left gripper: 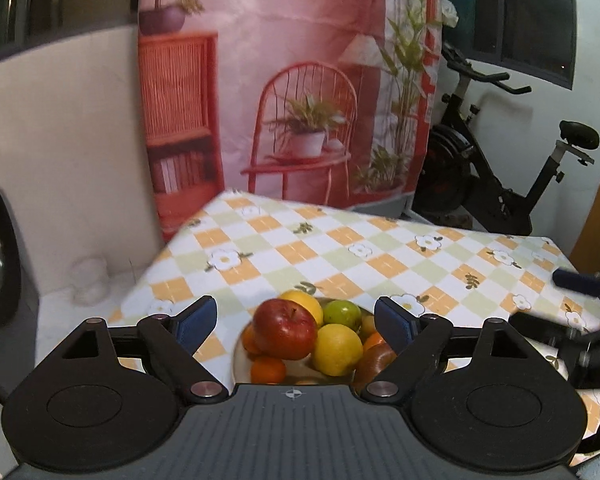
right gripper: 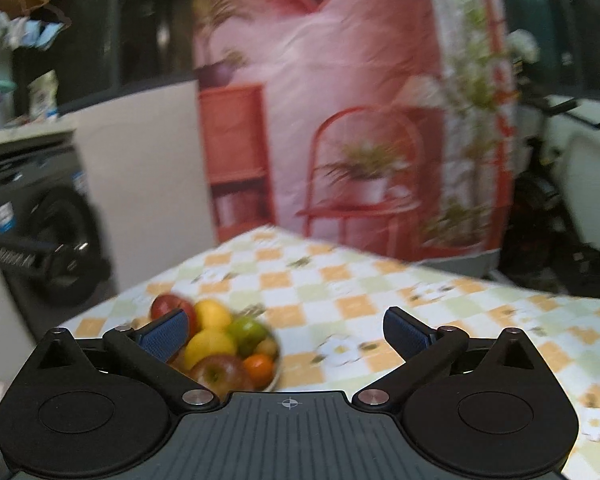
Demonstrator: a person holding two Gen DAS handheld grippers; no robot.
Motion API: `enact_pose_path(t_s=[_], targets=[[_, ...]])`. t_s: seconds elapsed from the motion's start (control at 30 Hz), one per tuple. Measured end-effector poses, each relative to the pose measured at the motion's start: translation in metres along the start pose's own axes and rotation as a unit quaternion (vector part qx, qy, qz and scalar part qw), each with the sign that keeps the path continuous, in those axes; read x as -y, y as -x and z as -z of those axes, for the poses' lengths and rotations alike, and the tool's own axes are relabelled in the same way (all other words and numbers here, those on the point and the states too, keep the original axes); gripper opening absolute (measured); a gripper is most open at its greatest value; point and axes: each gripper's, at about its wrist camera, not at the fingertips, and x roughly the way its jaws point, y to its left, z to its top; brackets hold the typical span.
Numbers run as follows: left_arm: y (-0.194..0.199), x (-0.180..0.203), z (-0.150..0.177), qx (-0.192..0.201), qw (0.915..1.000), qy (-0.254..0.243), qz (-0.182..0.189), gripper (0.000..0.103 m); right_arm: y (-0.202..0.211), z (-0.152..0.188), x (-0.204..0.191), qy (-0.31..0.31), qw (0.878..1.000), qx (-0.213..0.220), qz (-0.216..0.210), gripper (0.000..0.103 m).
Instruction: Organize fruits
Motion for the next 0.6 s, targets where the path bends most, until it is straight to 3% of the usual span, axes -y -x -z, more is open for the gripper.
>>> enact_pose_path(t_s=[0.17, 0.4, 0.6], targets=[[0.026, 0.004, -0.002, 0.019, 0.9998, -0.001, -0.005, 0.091, 0.028, -0.016, -0.002, -0.024, 0.999, 0.022, 0.029, 0.103], [0.048, 0.018, 0.003, 0.042, 0.9981, -0.031, -0.032, 0.095, 0.046, -0.019, -0.009, -0.038, 0.997, 0.010, 0.063, 0.103], [0.053, 0.024, 0.016, 0.033, 0.9987, -0.035, -0.015, 0.096, 0.051, -0.013, -0.013, -0.043, 0.997, -0.006, 0.070, 0.103]])
